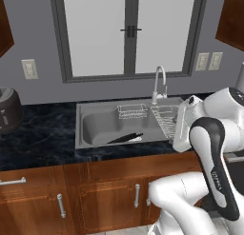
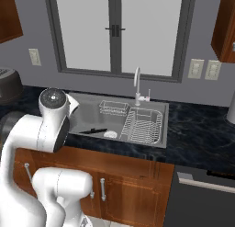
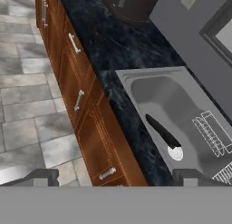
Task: Move the pot and pan from the stove into the sink.
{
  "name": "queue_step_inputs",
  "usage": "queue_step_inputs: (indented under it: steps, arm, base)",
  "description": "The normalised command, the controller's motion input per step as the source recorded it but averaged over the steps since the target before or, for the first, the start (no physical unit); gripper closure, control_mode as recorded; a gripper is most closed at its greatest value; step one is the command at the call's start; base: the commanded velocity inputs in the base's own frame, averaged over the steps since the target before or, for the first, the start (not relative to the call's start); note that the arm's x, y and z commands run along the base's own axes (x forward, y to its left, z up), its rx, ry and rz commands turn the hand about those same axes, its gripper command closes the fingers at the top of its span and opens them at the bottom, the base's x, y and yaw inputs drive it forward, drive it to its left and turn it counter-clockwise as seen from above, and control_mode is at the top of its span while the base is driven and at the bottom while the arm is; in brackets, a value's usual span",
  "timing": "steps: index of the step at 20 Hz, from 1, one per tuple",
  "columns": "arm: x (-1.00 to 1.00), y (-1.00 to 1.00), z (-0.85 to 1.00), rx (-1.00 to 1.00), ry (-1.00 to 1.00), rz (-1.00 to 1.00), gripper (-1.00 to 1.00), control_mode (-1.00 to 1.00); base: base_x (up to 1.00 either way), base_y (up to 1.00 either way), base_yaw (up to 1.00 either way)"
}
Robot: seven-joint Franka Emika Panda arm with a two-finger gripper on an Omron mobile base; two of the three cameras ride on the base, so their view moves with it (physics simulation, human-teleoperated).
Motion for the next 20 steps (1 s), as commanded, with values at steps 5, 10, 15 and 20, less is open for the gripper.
queue_step_inputs:
  steps: [5,10,15,20]
  arm:
    - [-0.78,0.01,0.52,0.0,0.0,0.21,-1.0,-1.0]
    - [-0.59,-0.02,-0.03,-0.02,-0.01,0.1,-1.0,-1.0]
    - [0.0,0.0,0.0,0.0,0.0,0.0,-1.0,-1.0]
    - [-0.02,0.0,0.0,0.0,0.0,0.0,-1.0,1.0]
  base:
    - [0.0,0.0,0.0]
    - [0.0,0.0,0.0]
    - [0.0,0.0,0.0]
    - [-0.43,-0.07,0.0]
